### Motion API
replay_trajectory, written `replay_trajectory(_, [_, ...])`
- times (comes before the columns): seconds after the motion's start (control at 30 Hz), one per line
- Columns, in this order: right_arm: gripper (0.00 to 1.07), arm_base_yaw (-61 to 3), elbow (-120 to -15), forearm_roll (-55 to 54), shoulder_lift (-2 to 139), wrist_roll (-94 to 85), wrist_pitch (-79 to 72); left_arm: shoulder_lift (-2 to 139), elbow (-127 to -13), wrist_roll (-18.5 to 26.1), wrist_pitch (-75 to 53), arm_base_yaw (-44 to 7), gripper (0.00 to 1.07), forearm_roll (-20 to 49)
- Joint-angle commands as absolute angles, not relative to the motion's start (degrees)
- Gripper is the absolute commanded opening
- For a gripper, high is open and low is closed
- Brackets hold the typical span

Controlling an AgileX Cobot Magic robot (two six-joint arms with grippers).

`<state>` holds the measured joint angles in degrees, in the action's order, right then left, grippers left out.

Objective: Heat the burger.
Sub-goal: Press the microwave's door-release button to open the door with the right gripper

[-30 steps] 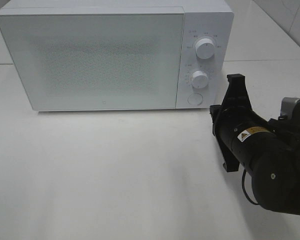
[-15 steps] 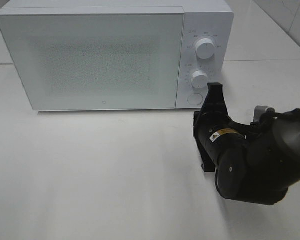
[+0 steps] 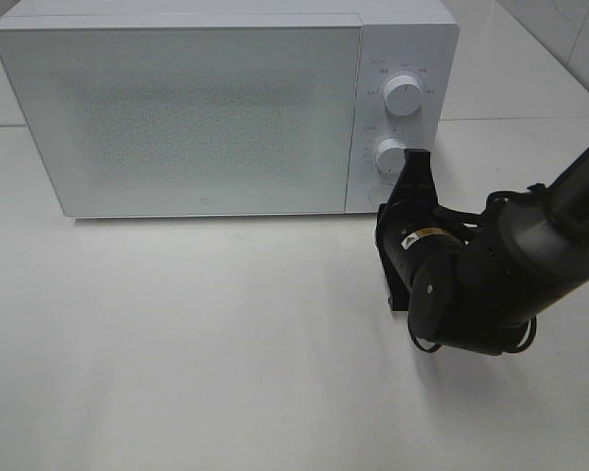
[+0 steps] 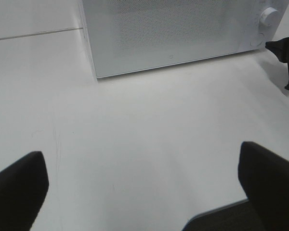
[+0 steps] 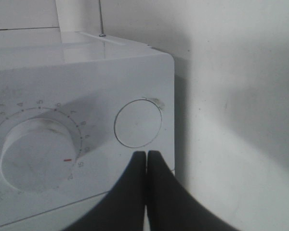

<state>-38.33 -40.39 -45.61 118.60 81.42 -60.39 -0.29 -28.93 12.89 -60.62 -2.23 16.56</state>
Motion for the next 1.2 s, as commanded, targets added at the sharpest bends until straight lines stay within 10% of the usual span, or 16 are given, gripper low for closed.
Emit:
replay_trajectory(0.03, [0.00,-36.84,-42.80,-44.00,119.40,80.50,-59.42,-1.43,-28.76,12.61,-59.93,-2.06,1.02,16.56])
replay_trajectory(1.2, [0.00,-32.89,-48.76,-41.83,123.42,78.78,-57.87,-1.43,-28.76,12.61,-59.93,-2.06,1.02,16.62])
